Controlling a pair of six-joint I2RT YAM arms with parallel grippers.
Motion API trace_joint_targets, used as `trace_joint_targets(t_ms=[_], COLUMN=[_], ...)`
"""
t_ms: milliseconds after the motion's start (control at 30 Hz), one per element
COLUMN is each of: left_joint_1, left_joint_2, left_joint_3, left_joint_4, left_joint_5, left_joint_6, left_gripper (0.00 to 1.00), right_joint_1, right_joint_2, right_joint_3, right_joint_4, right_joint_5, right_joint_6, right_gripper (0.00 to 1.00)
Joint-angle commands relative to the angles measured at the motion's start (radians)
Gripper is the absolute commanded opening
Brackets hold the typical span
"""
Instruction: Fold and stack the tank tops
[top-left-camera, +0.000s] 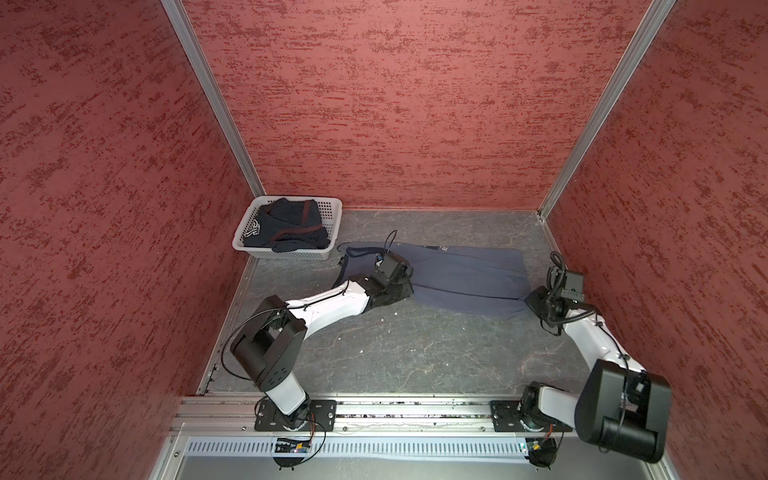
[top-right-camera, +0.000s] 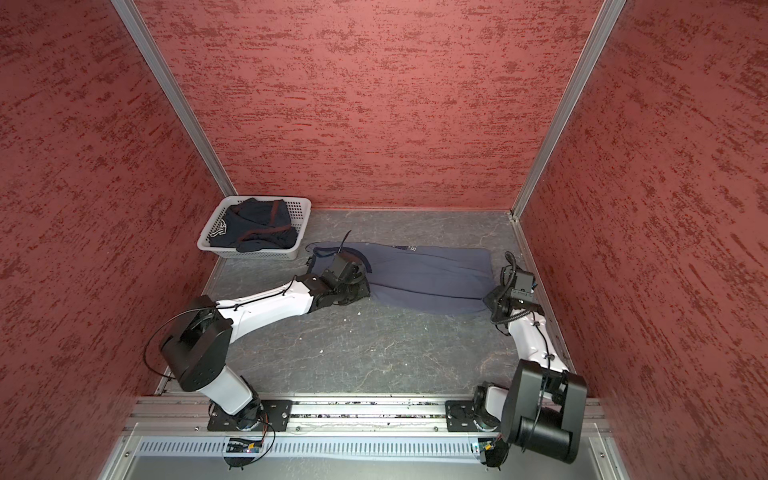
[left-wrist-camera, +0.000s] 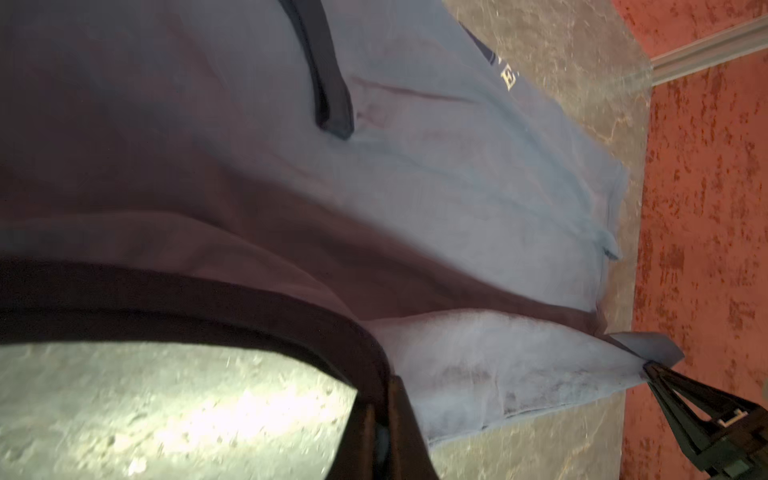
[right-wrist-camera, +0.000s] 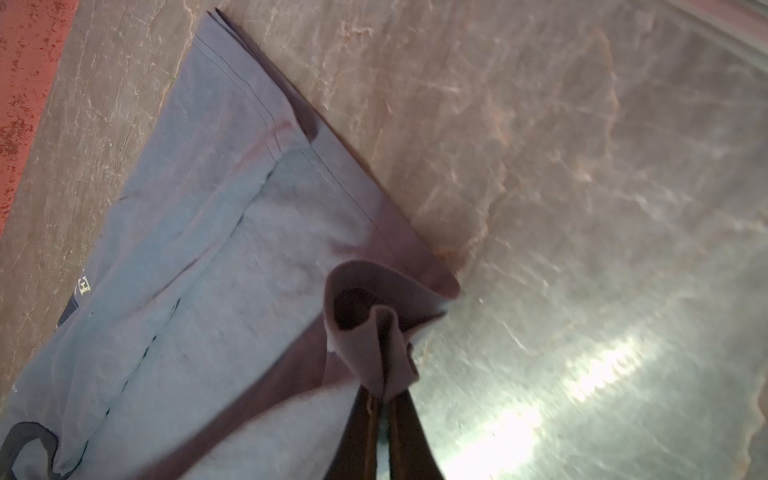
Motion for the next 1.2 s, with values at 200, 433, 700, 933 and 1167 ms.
trace_joint_targets(t_ms=[200, 433, 700, 933, 1167], left_joint_1=[0.059, 0.100, 0.130, 0.138, 0.130], left_joint_2=[0.191, 0.267, 0.357, 0.341, 0.361], left_joint_3=[0.170, 0.244, 0.340, 0.346, 0.364], left_joint_4=[-0.085, -0.084, -0.128, -0.141, -0.125], left_joint_5=[-0.008, -0.005, 0.016, -0.002, 0.026], left_joint_6=[-0.024, -0.041, -0.019, 0.046, 0.077], left_gripper=[0.08, 0.09, 0.28, 0.40, 0.42], right_joint_1=[-0.005, -0.001, 0.006, 0.014, 0.022], right_joint_2=[0.183, 0.331, 0.423, 0.342, 0.330], right_joint_3=[0.148, 0.243, 0.321, 0.311, 0.282], right_joint_4=[0.058, 0.091, 0.100, 0.058, 0.067], right_joint_5=[-0.059, -0.101, -0.094, -0.035, -0.071], right_joint_6=[-0.006, 0.010, 0.011, -0.024, -0.030], right_gripper=[0.10, 0.14, 0.31, 0.44, 0.46])
